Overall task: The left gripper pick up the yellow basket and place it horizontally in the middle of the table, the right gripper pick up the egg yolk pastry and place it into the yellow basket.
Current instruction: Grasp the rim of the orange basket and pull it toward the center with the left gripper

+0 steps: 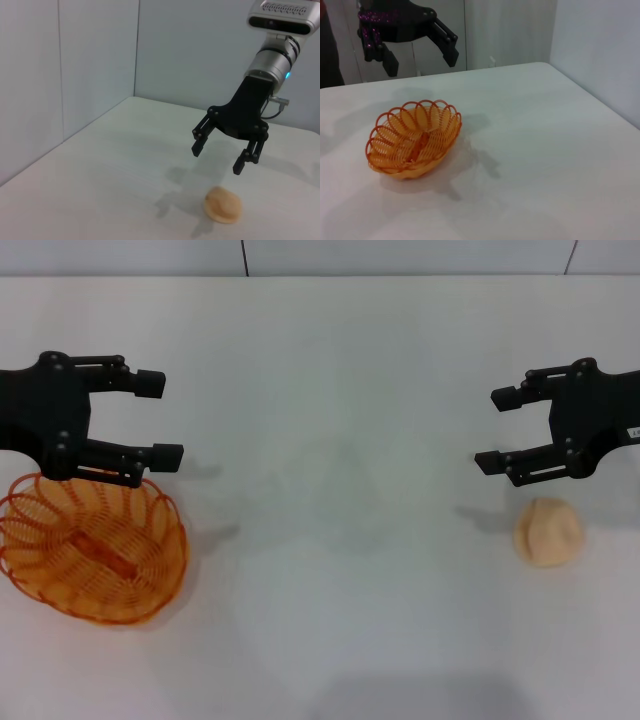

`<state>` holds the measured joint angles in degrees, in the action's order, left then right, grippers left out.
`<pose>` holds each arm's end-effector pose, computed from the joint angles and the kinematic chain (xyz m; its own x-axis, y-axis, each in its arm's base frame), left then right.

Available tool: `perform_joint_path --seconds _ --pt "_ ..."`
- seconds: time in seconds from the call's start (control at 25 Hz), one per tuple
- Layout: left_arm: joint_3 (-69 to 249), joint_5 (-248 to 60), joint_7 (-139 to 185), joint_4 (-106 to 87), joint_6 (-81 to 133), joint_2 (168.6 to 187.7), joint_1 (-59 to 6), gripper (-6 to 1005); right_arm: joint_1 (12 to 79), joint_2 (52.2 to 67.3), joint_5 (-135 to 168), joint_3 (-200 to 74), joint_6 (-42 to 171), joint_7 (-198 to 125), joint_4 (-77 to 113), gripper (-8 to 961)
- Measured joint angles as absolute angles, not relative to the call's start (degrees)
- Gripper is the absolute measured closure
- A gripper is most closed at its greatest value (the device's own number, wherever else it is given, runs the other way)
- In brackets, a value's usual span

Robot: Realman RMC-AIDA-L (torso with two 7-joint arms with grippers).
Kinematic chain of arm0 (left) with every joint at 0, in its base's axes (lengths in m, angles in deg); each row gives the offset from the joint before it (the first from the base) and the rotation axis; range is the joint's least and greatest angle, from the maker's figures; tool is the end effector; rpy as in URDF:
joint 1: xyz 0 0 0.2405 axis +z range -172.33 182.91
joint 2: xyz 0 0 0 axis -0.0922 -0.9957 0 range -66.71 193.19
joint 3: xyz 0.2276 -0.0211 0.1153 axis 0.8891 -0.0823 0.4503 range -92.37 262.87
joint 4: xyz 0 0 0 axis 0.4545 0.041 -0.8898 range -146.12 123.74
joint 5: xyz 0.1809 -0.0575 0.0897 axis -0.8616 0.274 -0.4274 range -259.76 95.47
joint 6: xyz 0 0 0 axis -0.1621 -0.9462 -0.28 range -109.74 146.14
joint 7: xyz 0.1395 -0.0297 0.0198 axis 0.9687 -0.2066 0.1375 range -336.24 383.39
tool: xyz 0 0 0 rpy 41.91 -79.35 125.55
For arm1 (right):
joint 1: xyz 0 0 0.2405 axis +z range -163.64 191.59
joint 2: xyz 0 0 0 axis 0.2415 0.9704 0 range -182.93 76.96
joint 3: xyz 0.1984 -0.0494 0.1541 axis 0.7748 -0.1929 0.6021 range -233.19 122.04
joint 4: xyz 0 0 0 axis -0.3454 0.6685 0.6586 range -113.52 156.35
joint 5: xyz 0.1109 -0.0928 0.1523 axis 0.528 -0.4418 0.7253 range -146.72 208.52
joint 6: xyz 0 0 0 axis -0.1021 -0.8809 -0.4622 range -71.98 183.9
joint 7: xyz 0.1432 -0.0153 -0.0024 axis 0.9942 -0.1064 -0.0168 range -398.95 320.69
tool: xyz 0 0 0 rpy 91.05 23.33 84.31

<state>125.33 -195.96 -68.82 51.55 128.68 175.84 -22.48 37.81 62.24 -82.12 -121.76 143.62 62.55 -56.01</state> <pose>-0.2327 0.3143 0.1046 0.9025 0.2133 0.3741 0.2764 -0.9531 -0.1234 0.1853 0.3388 0.0508 0.9729 -0.1306 -0.1908 -0.1798 -0.9461 -0.2695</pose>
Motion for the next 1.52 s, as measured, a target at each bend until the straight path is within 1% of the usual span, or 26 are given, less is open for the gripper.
perform_joint_path --seconds 0.68,0.84,1.0,1.08,1.32,1.4,1.52 --pt "125.3 -196.2 -68.9 51.6 128.7 175.79 -22.5 116 38.0 62.24 -82.1 -121.8 143.0 62.4 -54.9 187" --pt "125.3 -196.4 -69.3 51.5 128.6 175.18 -22.5 117 38.4 62.24 -82.1 -121.8 142.9 62.4 -54.3 187" --pt "125.3 -198.3 -72.1 52.1 128.5 173.93 -23.2 118 38.4 62.32 -81.7 -121.8 142.8 62.4 -53.9 187" --pt "125.3 -200.2 -74.0 52.8 128.5 172.98 -23.7 119 38.5 62.34 -81.6 -121.8 142.6 62.5 -53.8 187" --pt "124.8 -211.0 -80.3 53.8 128.3 169.23 -27.2 120 38.7 62.41 -81.4 -122.3 142.3 62.9 -53.7 187" --pt "123.9 -214.8 -81.5 54.4 128.3 168.49 -28.1 121 38.8 62.42 -81.3 -122.4 142.2 62.9 -53.7 187" --pt "122.2 -220.3 -82.4 55.1 128.3 168.04 -28.9 121 39.0 62.42 -81.3 -122.5 142.1 62.9 -53.7 187"
